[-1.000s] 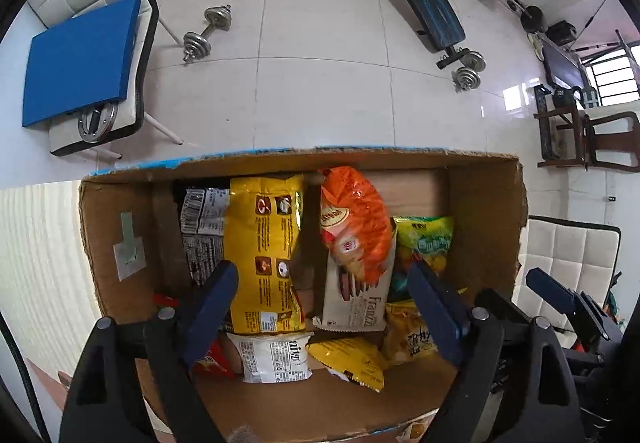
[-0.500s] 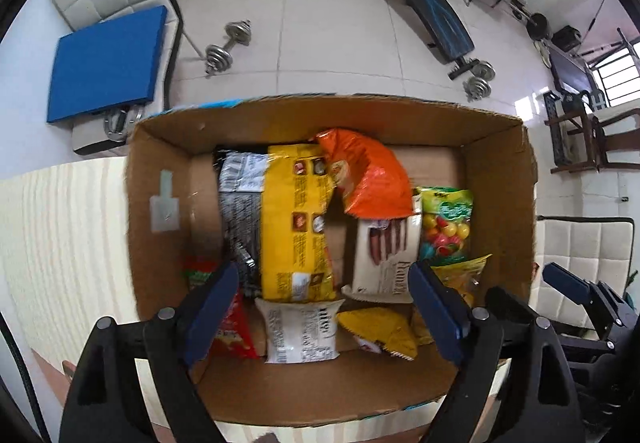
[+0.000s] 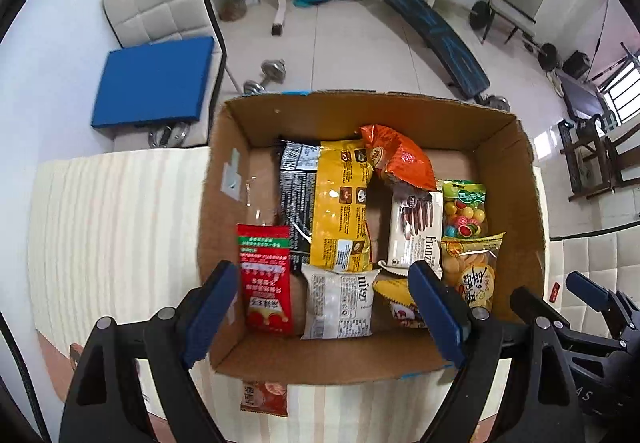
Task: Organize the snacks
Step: 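Withdraw both open tools from the box toward the remaining snacks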
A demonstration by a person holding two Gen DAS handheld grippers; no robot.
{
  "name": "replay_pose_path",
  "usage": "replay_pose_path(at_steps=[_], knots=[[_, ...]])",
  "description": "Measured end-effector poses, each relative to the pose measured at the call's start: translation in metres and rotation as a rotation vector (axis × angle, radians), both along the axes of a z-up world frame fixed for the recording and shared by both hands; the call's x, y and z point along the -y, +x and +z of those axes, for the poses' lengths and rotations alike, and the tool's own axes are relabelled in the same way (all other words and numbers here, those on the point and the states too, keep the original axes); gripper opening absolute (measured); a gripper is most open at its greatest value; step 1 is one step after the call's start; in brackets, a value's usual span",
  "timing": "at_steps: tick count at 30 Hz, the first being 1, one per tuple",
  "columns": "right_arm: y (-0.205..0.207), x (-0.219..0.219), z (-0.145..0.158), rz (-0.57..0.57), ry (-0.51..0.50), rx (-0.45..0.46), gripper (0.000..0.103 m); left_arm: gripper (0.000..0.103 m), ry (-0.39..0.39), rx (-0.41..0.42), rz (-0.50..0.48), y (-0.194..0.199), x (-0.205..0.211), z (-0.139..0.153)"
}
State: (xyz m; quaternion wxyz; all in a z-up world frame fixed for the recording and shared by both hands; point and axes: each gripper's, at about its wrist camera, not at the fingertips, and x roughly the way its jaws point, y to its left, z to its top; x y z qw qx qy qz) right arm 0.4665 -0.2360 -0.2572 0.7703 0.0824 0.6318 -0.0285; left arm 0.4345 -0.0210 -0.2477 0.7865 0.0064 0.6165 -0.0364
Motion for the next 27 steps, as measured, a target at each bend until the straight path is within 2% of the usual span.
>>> replay_pose_path(at_steps=[9,15,23,27], knots=[[-0.056,-0.006,0.039,0.013,-0.053,0.111,0.096,0.087,0.005,0.134,0.031,-0.064,-0.015,0.035],[-0.093,-0.011,0.056,0.035,-0.032,0.129,0.096,0.087,-0.015,0.168,0.037,-0.101,-0.023,0.050],[-0.139,-0.018,0.082,0.049,-0.030,0.186,0.096,0.087,-0.006,0.202,0.037,-0.146,-0.028,0.066],[-0.155,-0.020,0.088,0.044,0.003,0.190,0.096,0.087,0.001,0.217,0.039,-0.162,-0.027,0.072]])
